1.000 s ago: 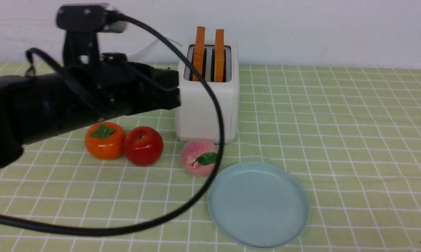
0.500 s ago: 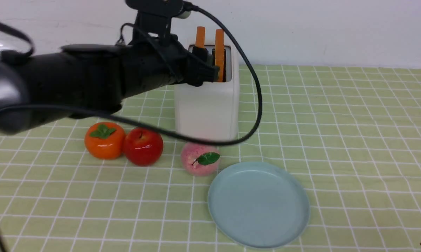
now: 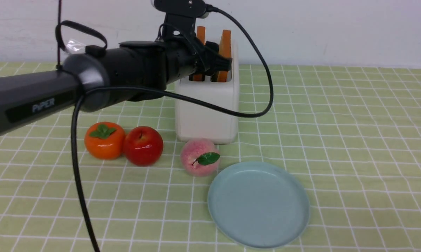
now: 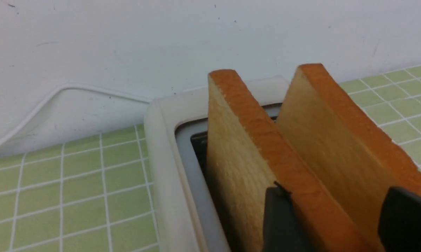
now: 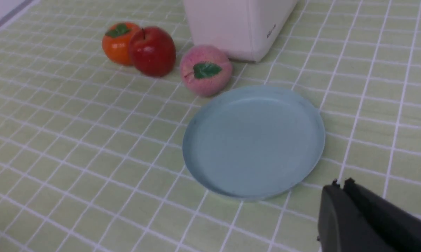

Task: Take toasted bread from bread machine on green coffee tablecloth place on plate.
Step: 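Reach for a toast slice standing in the toaster with the left gripper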

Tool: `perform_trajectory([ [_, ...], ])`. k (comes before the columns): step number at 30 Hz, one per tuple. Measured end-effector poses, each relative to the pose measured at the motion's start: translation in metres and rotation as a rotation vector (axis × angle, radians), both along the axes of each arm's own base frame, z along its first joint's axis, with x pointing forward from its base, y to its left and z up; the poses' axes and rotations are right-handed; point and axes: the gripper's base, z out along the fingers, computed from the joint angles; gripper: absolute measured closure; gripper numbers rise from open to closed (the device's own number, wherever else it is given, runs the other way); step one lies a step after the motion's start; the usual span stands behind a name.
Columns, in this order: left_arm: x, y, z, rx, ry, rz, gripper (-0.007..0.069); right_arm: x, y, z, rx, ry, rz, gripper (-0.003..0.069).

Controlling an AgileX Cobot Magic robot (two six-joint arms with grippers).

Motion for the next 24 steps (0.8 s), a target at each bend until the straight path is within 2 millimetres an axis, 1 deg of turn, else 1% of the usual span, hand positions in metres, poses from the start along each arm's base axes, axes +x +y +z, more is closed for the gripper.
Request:
perform_trajectory([
  [1,0.001,-0.001,-0.001,-0.001,0.0,0.0,0.0314,0.001,0.0,0.002,0.011,-0.022,-0.006,0.0645],
  [2,0.002,-0.001,-0.001,-0.001,0.0,0.0,0.032,0.002,-0.001,0.004,0.019,-0.039,-0.014,0.0645],
  [4,0.002,-0.001,-0.001,-0.002,-0.001,0.0,0.0377,0.003,-0.001,0.009,0.048,-0.085,-0.022,0.0645],
  [5,0.003,-0.001,0.0,-0.003,-0.003,0.003,0.044,0.004,0.0,0.015,0.076,-0.144,-0.025,0.0645],
  [6,0.003,-0.001,0.0,-0.003,-0.003,0.003,0.0446,0.004,0.0,0.016,0.079,-0.154,-0.024,0.0645],
  [7,0.003,-0.001,0.0,-0.002,-0.003,0.005,0.0486,0.004,0.001,0.021,0.085,-0.19,-0.014,0.0644],
  [8,0.003,-0.001,0.0,-0.002,-0.003,0.005,0.0491,0.004,0.001,0.021,0.086,-0.196,-0.012,0.0645],
  [9,0.003,-0.001,0.0,-0.001,-0.003,0.007,0.0525,0.003,0.002,0.026,0.086,-0.23,0.003,0.0644],
  [10,0.003,-0.001,0.0,-0.002,-0.002,0.008,0.0538,0.002,0.003,0.03,0.081,-0.263,0.018,0.0643],
  [14,0.002,0.0,0.001,0.0,-0.005,0.015,0.054,0.0,0.004,0.041,0.058,-0.35,0.047,0.0643],
  [15,0.001,0.002,0.007,-0.005,-0.015,0.022,0.054,-0.002,0.005,0.045,0.05,-0.385,0.055,0.0643],
  [16,0.001,0.002,0.007,-0.005,-0.015,0.023,0.054,-0.002,0.005,0.047,0.049,-0.393,0.057,0.0643],
  [18,-0.007,0.007,0.029,-0.028,-0.055,0.033,0.054,-0.003,0.007,0.049,0.043,-0.413,0.082,0.0643],
  [20,-0.014,0.011,0.047,-0.045,-0.089,0.037,0.054,-0.005,0.008,0.048,0.038,-0.409,0.108,0.0643],
  [21,-0.016,0.012,0.052,-0.051,-0.099,0.036,0.054,-0.005,0.009,0.048,0.036,-0.409,0.111,0.0643],
  [23,-0.031,0.02,0.085,-0.086,-0.164,0.038,0.054,-0.007,0.012,0.047,0.019,-0.399,0.154,0.0643],
  [24,-0.038,0.024,0.098,-0.1,-0.19,0.039,0.054,-0.007,0.012,0.046,0.011,-0.396,0.162,0.0643],
])
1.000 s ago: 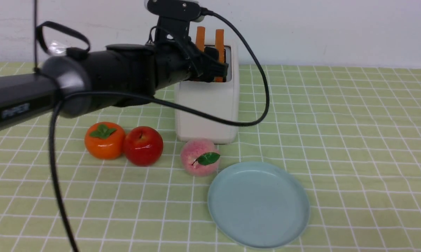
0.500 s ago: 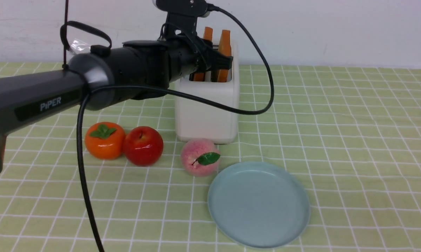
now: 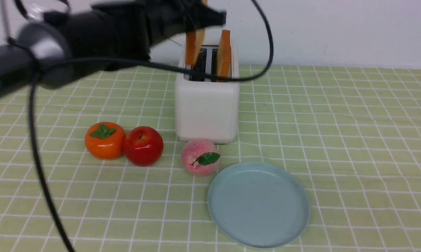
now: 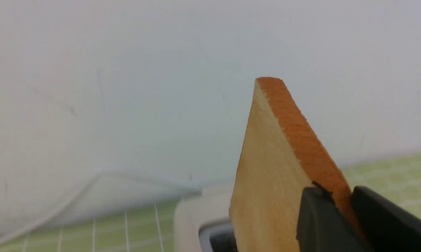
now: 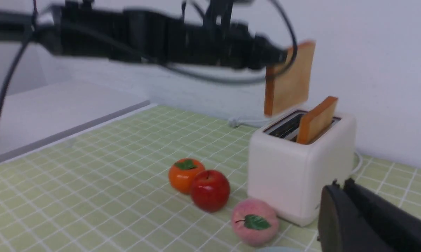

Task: Take toasted bread from bread machine on green coffee tablecloth place on plate.
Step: 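Reach for a toast slice standing in the toaster with the left gripper, then place the slice of bread on the plate with the left gripper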

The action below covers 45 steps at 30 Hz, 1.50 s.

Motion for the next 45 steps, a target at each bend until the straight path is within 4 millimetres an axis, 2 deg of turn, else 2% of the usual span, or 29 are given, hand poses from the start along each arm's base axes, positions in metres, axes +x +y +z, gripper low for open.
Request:
perform_trajectory([
  [1,-0.008,0.004,0.011,-0.012,-0.022,-0.002,0.054,0.0,0.0,-0.001,-0.009,0.002,0.006,0.0643],
  [2,-0.008,0.004,0.011,-0.011,-0.02,-0.002,0.054,0.0,0.0,0.0,-0.012,0.001,0.005,0.0643],
  [3,-0.023,0.007,0.024,-0.024,-0.045,-0.012,0.054,-0.001,0.001,-0.001,-0.027,0.007,0.016,0.0643],
  [4,-0.029,0.009,0.03,-0.031,-0.058,-0.015,0.054,-0.002,0.002,-0.001,-0.029,0.013,0.023,0.0643],
  [6,-0.064,0.007,0.041,-0.042,-0.074,-0.068,0.054,-0.006,0.003,-0.002,-0.019,0.056,0.049,0.0643],
  [8,-0.095,-0.003,0.038,-0.041,-0.064,-0.161,0.054,-0.011,0.004,-0.003,-0.014,0.108,0.07,0.0643],
  [11,-0.139,-0.023,0.018,-0.021,-0.019,-0.333,0.054,-0.017,0.004,-0.009,-0.054,0.226,0.073,0.0643],
  [14,-0.172,-0.046,-0.019,0.029,0.067,-0.503,0.054,-0.021,0.0,-0.015,-0.11,0.359,0.033,0.0643],
  [16,-0.184,-0.06,-0.05,0.095,0.14,-0.567,0.054,-0.024,-0.005,-0.021,-0.146,0.462,-0.016,0.0643],
  [19,-0.181,-0.079,-0.091,0.207,0.223,-0.585,0.054,-0.026,-0.01,-0.027,-0.185,0.56,-0.069,0.0641],
  [22,-0.163,-0.089,-0.111,0.27,0.263,-0.512,0.054,-0.029,-0.011,-0.031,-0.197,0.61,-0.073,0.0641],
  [25,-0.141,-0.095,-0.118,0.297,0.274,-0.43,0.054,-0.03,-0.01,-0.032,-0.192,0.626,-0.059,0.0641],
  [28,-0.131,-0.094,-0.123,0.317,0.282,-0.371,0.054,-0.03,-0.009,-0.031,-0.185,0.629,-0.052,0.0638],
  [33,-0.127,-0.096,-0.131,0.384,0.277,-0.371,0.054,-0.03,-0.009,-0.032,-0.185,0.631,-0.049,0.0638],
  [37,-0.124,-0.1,-0.146,0.443,0.293,-0.388,0.0536,-0.031,-0.009,-0.031,-0.181,0.632,-0.046,0.0636],
  [41,-0.122,-0.102,-0.157,0.459,0.314,-0.387,0.0461,-0.031,-0.009,-0.031,-0.181,0.631,-0.045,0.0636],
  [43,-0.124,-0.104,-0.157,0.437,0.322,-0.386,0.0356,-0.031,-0.009,-0.031,-0.19,0.623,-0.038,0.0639],
  [44,-0.124,-0.104,-0.157,0.436,0.323,-0.388,0.0347,-0.031,-0.009,-0.031,-0.19,0.623,-0.038,0.0639],
  [45,-0.127,-0.106,-0.155,0.425,0.324,-0.387,0.0285,-0.031,-0.008,-0.031,-0.193,0.62,-0.035,0.0642],
])
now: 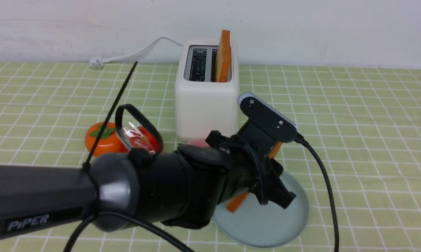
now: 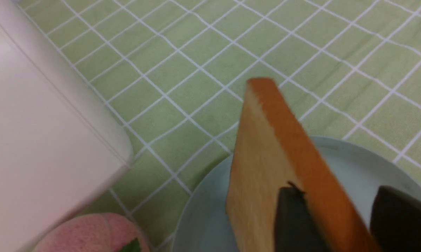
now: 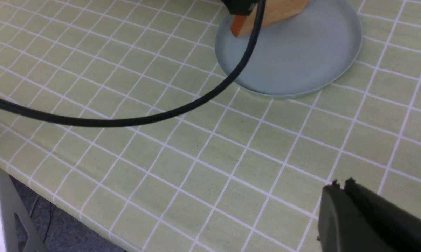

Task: Take toasted bread from bread machine on green coffee tablecloth place on plate.
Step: 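Place the slice of bread on the plate with the left gripper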

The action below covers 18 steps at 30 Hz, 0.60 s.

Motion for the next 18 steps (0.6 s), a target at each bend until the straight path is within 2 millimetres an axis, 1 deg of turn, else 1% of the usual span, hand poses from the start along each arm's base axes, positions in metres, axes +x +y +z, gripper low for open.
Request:
perform_trajectory([
  [1,-0.004,-0.002,0.002,-0.008,-0.002,0.004,0.0227,0.0,0.0,0.0,-0.001,-0.001,0.001,0.0642],
  [2,-0.007,-0.004,0.005,-0.014,-0.006,0.001,0.0203,0.0,0.0,0.0,-0.001,-0.001,0.001,0.0642],
  [3,-0.012,-0.006,0.01,-0.021,-0.015,-0.001,0.016,0.0,0.0,0.0,-0.001,-0.001,0.001,0.0642],
  [5,-0.019,-0.008,0.016,-0.031,-0.029,-0.01,0.0123,0.0,0.0,0.0,0.0,-0.001,0.001,0.0642],
  [6,-0.028,-0.011,0.026,-0.046,-0.048,-0.022,0.0085,0.0,0.0,0.0,0.0,-0.003,0.0,0.0642],
  [8,-0.038,-0.013,0.036,-0.06,-0.068,-0.031,0.0055,0.0,0.0,0.001,0.003,-0.005,-0.001,0.0642],
  [15,-0.05,-0.011,0.048,-0.051,-0.105,0.014,0.004,0.0,0.001,0.002,0.024,-0.011,0.003,0.0642],
  [17,-0.054,-0.01,0.053,-0.058,-0.118,0.022,0.0051,0.0,0.002,0.002,0.032,-0.011,0.006,0.0642],
  [18,-0.056,-0.009,0.058,-0.066,-0.124,0.027,0.0069,0.0,0.002,0.003,0.035,-0.011,0.007,0.0642],
])
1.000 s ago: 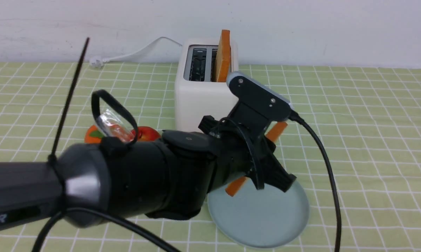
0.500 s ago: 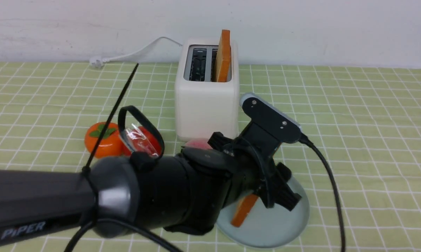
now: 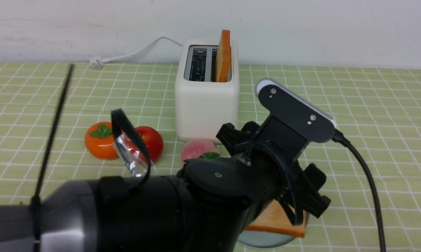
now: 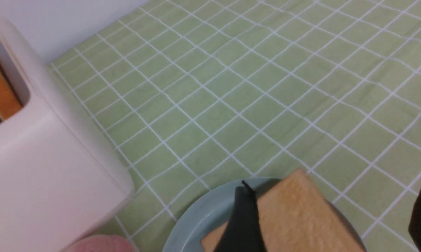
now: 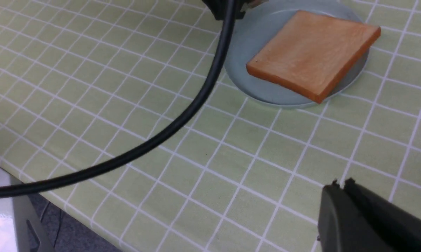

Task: Take toasted bread from bread machine on green coffee tablecloth place on plate.
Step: 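Place the slice of bread on the plate with the left gripper, then grasp the toast slice in the toaster and pull it up out of the slot with the right gripper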

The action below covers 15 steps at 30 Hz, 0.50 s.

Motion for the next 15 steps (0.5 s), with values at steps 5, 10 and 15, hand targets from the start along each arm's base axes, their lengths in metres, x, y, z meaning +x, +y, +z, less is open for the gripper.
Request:
perform_trajectory([
  [5,-0.019,0.017,0.033,-0.095,-0.042,0.111,0.03,0.006,0.0,-0.001,0.026,0.05,-0.022,0.0642],
  [10,-0.045,0.059,0.064,-0.207,-0.076,0.256,0.0624,0.029,0.003,-0.003,0.063,0.133,-0.033,0.0642],
  [15,-0.074,0.119,0.072,-0.341,-0.059,0.256,0.0638,0.06,0.008,-0.005,0.112,0.162,-0.031,0.0642],
])
